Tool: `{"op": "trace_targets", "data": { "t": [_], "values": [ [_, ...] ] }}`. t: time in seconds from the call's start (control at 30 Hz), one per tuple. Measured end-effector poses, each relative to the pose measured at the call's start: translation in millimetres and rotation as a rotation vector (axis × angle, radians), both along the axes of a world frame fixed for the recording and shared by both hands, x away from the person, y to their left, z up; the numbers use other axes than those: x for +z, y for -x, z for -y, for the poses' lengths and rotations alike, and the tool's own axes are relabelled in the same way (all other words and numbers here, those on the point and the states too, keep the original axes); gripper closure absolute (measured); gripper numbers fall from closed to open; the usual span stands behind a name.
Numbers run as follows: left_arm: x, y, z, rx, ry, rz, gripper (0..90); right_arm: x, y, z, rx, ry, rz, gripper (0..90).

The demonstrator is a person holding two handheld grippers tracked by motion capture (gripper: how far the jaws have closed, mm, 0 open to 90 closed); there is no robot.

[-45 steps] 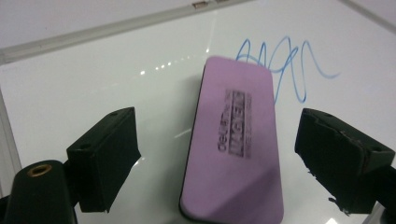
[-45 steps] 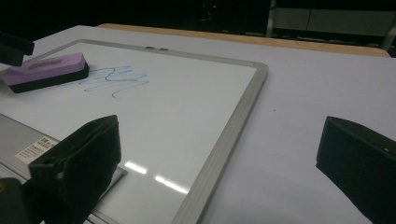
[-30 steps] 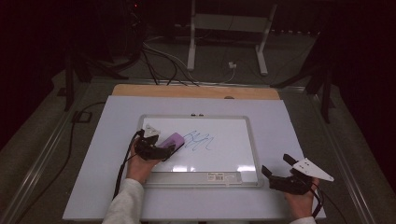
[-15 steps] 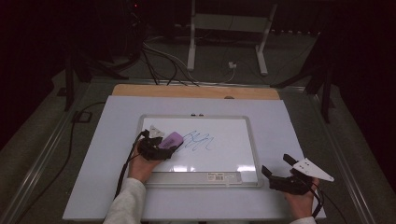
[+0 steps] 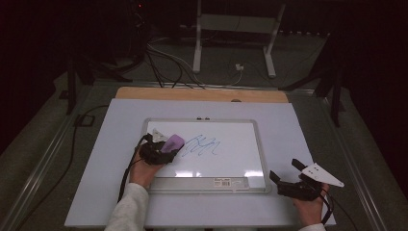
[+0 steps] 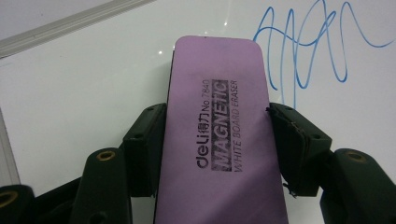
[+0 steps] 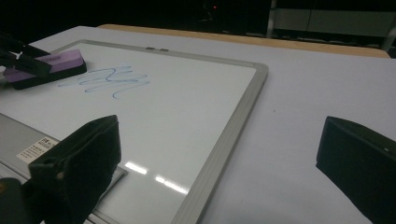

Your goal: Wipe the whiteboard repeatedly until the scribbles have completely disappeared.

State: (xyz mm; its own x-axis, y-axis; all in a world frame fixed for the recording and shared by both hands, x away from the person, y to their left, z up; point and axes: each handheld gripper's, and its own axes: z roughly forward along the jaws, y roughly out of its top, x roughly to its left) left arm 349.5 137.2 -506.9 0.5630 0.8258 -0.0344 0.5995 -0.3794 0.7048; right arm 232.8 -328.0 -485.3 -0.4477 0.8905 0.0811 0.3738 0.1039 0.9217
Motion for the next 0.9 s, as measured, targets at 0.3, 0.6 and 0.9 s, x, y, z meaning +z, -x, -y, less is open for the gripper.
{"op": "trace_targets", "data": {
  "t": [0.3,0.6,0.9],
  "values": [
    [3.0,-3.9,2.9,0.005,0.026,0.01,32.9,-0.3,-0.2,-0.5,0.001,0.001,-0.001,0.1],
    [1.8,-7.7,8.5,0.001,-0.013,-0.014,41.4,-0.2,-0.2,0.4,0.0,0.0,-0.001,0.1],
    [2.8,5.0,27.0,-0.102,-0.018,-0.02,41.6,-0.2,-0.2,-1.0,0.004,0.001,-0.001,0.1]
  ]
}}
